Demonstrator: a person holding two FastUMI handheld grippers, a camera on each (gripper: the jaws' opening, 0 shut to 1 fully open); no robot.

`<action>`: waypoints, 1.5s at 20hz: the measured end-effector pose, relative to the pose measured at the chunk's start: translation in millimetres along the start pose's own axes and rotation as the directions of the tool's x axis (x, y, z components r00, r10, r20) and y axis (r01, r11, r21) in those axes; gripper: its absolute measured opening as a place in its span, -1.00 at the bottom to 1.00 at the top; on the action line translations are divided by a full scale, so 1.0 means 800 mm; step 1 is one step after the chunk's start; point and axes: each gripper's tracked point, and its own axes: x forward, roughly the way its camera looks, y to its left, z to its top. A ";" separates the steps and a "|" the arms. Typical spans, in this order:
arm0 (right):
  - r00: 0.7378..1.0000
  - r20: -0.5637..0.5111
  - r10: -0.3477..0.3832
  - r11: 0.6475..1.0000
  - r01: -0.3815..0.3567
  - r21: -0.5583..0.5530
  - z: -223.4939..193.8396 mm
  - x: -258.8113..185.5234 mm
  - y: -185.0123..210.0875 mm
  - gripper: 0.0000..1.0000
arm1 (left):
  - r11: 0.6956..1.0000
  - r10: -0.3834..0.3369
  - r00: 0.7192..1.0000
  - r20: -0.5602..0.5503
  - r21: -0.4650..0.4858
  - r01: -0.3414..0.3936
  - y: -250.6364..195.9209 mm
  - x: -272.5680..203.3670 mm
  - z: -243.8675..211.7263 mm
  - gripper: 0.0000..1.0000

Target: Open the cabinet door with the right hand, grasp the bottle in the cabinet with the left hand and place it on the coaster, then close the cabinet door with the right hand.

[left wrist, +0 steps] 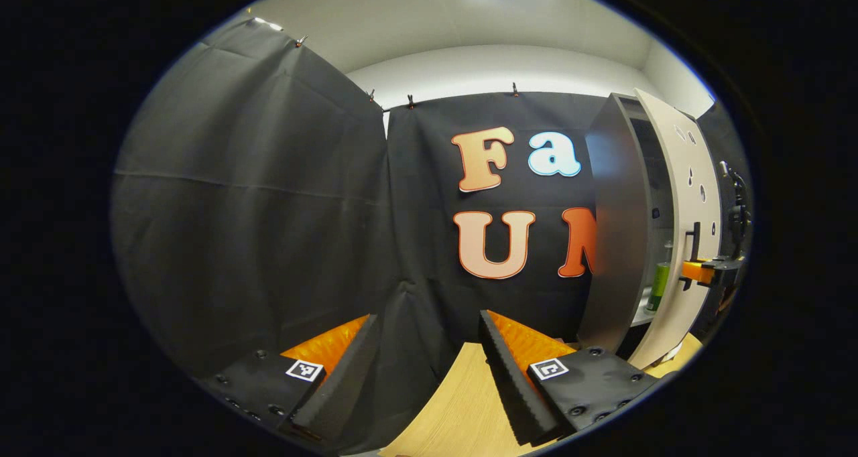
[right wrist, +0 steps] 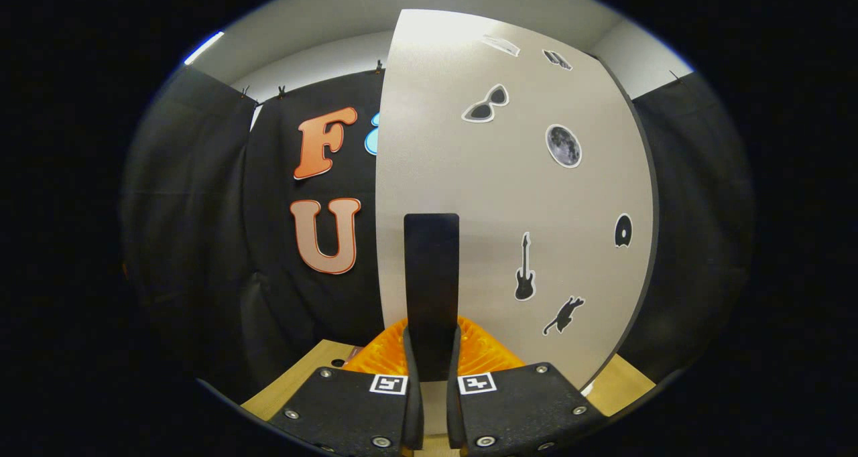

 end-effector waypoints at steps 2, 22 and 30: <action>1.000 -0.006 0.012 1.000 -0.012 0.006 -0.001 -0.008 -0.004 -0.65 | 1.000 -0.009 1.000 -0.003 0.002 0.009 -0.007 -0.003 0.000 0.93; 0.985 -0.012 -0.171 0.985 0.170 -0.010 -0.006 -0.092 -0.081 -0.90 | 0.978 -0.210 0.978 0.007 -0.011 0.210 -0.129 0.003 0.008 0.92; 0.958 -0.011 -0.286 0.958 0.285 -0.039 -0.006 -0.114 -0.124 -1.00 | 0.962 -0.272 0.962 0.000 -0.009 0.272 -0.171 0.000 0.008 0.93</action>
